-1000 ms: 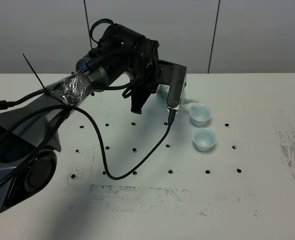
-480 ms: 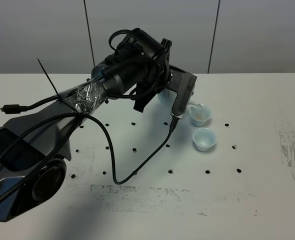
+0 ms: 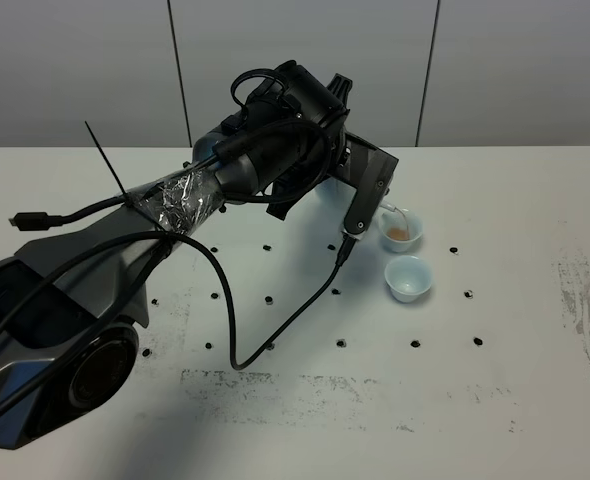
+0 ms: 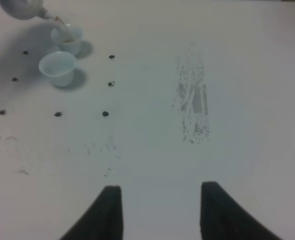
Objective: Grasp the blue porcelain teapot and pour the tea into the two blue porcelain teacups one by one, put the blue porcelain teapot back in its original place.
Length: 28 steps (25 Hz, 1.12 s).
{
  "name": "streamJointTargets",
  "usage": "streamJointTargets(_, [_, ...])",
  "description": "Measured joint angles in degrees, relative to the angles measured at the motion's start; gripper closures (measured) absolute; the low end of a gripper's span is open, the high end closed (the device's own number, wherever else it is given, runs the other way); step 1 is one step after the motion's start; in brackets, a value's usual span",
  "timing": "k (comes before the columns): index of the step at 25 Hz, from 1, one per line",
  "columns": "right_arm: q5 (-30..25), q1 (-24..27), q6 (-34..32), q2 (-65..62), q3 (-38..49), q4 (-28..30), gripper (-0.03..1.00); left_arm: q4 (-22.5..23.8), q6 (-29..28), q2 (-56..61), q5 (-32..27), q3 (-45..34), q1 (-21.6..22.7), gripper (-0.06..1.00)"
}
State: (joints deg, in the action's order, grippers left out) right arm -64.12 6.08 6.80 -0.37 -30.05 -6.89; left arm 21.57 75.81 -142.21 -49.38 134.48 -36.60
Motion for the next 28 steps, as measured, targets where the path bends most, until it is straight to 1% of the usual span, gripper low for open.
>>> streamJointTargets(7, [0.0, 0.0, 0.0, 0.0, 0.0, 0.0, 0.62, 1.8, 0.0, 0.0, 0.0, 0.0, 0.0, 0.90])
streamJointTargets(19, [0.0, 0.0, 0.0, 0.0, 0.0, 0.0, 0.62, 2.1, 0.0, -1.0, 1.7, 0.0, -0.1, 0.90])
streamJointTargets(23, [0.0, 0.0, 0.0, 0.0, 0.0, 0.0, 0.62, 4.0, 0.0, -1.0, 2.0, 0.0, -0.6, 0.90])
streamJointTargets(28, [0.0, 0.0, 0.0, 0.0, 0.0, 0.0, 0.62, 4.8, 0.0, -1.0, 2.1, 0.0, -0.6, 0.90])
